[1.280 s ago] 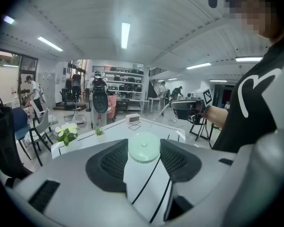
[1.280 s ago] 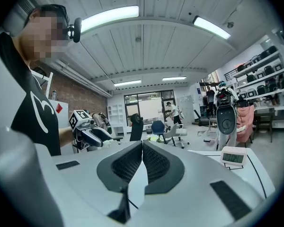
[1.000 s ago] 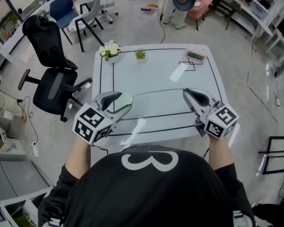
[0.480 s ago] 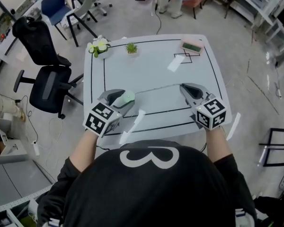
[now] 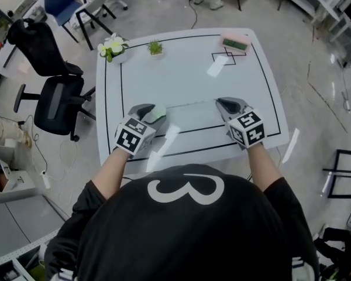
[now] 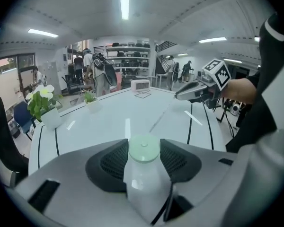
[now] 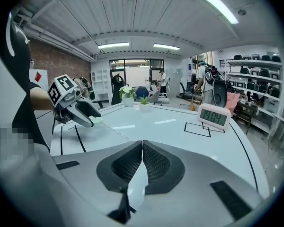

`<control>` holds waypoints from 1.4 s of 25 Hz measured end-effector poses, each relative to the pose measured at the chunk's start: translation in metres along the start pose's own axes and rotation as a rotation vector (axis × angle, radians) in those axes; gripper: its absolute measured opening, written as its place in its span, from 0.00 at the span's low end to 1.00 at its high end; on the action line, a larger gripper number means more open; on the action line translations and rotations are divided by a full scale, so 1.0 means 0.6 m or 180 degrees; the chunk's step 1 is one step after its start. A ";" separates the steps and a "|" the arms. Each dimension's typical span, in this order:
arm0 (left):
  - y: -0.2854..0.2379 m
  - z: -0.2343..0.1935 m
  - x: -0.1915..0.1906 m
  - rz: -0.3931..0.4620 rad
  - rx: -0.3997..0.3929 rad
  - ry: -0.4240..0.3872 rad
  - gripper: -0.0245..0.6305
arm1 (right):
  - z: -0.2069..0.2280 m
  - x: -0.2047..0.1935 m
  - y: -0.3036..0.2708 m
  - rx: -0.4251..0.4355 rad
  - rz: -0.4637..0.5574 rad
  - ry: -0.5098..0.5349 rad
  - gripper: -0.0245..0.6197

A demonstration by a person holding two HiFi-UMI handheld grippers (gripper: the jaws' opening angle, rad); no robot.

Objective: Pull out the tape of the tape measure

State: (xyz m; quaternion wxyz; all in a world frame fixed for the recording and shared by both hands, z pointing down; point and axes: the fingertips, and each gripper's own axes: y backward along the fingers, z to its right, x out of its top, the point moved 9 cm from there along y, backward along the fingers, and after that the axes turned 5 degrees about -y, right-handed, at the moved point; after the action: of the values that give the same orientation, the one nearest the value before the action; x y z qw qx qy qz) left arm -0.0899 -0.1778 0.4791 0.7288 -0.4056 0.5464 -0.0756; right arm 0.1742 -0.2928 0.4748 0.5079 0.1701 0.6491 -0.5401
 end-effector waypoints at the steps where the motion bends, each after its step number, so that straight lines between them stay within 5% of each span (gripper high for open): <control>1: -0.007 -0.002 -0.005 -0.0032 0.0005 -0.0009 0.36 | 0.000 -0.005 -0.007 -0.0002 -0.0045 0.0010 0.06; 8: -0.040 0.006 -0.041 -0.0279 0.0033 -0.0058 0.36 | -0.017 -0.040 -0.044 -0.0040 -0.0438 0.0226 0.06; 19: -0.047 -0.002 -0.045 -0.0195 0.0005 -0.0007 0.37 | -0.014 -0.058 -0.056 0.0007 -0.0592 0.0161 0.12; 29: -0.026 -0.007 -0.052 -0.0105 0.0092 0.0051 0.57 | -0.017 -0.034 -0.021 0.0075 -0.0328 -0.0048 0.35; 35: 0.040 -0.015 -0.021 0.0445 -0.0006 0.0471 0.57 | -0.060 0.012 0.042 0.0311 0.0206 -0.0388 0.33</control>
State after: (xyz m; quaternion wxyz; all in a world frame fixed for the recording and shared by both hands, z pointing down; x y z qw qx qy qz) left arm -0.1102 -0.1599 0.4716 0.6896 -0.3604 0.6258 -0.0539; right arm 0.1734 -0.2543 0.4520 0.5547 0.1825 0.5840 -0.5638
